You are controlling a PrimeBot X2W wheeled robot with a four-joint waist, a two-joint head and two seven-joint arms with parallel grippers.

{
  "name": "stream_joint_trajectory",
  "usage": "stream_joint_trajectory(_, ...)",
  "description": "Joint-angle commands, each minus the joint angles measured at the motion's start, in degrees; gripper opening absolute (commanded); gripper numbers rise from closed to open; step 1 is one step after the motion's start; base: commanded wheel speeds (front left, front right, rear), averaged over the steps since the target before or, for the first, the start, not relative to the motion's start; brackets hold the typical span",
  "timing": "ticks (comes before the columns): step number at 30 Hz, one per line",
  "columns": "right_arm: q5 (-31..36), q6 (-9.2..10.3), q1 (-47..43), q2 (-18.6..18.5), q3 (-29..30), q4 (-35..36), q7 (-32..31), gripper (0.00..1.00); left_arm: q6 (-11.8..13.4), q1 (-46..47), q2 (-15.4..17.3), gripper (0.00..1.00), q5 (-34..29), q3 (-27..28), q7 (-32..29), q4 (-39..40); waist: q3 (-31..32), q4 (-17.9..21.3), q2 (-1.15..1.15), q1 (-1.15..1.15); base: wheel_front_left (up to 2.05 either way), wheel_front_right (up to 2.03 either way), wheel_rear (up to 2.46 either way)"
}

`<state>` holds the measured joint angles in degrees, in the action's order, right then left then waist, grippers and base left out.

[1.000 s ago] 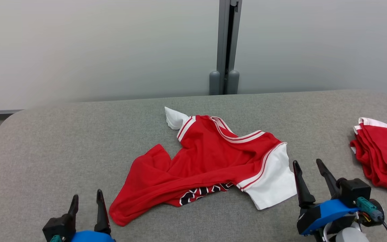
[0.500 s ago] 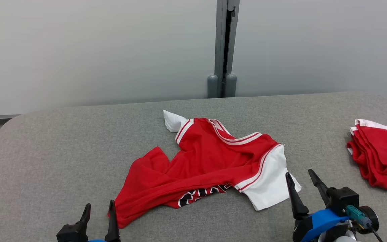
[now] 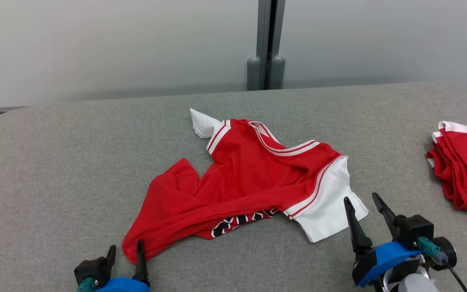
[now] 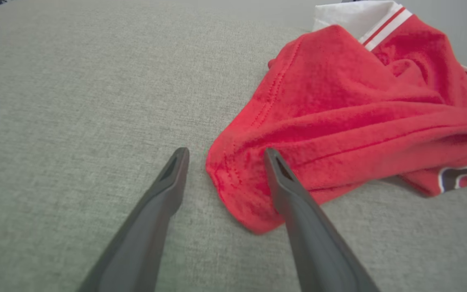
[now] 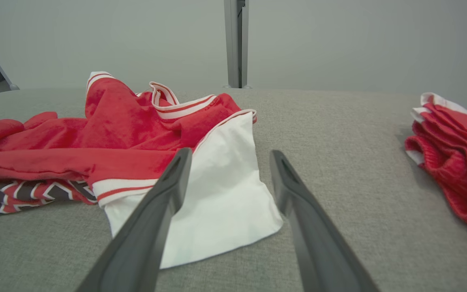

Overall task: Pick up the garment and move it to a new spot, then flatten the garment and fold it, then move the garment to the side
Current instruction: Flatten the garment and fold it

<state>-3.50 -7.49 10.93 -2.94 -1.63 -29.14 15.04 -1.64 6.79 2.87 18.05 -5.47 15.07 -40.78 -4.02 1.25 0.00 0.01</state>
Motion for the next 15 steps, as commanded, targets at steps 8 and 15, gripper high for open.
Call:
stream_joint_trajectory(8, 0.82, 0.00, 1.95, -0.04, 0.69, 0.06, 0.16, 1.00, 0.53, 2.59, -0.01, 1.00, 2.25, -1.68, -0.26, -7.47, -1.90, 0.45, 0.00, -0.01, 0.00, 0.00, 0.00)
stream_joint_trajectory(15, 1.45, 0.00, 2.22, -0.49, 2.18, -0.86, 0.16, 1.00, -2.17, 2.49, -1.04, 0.49, 6.88, -9.28, -2.06, -16.26, -1.96, 0.45, 0.00, -0.01, 0.00, 0.00, 0.00)
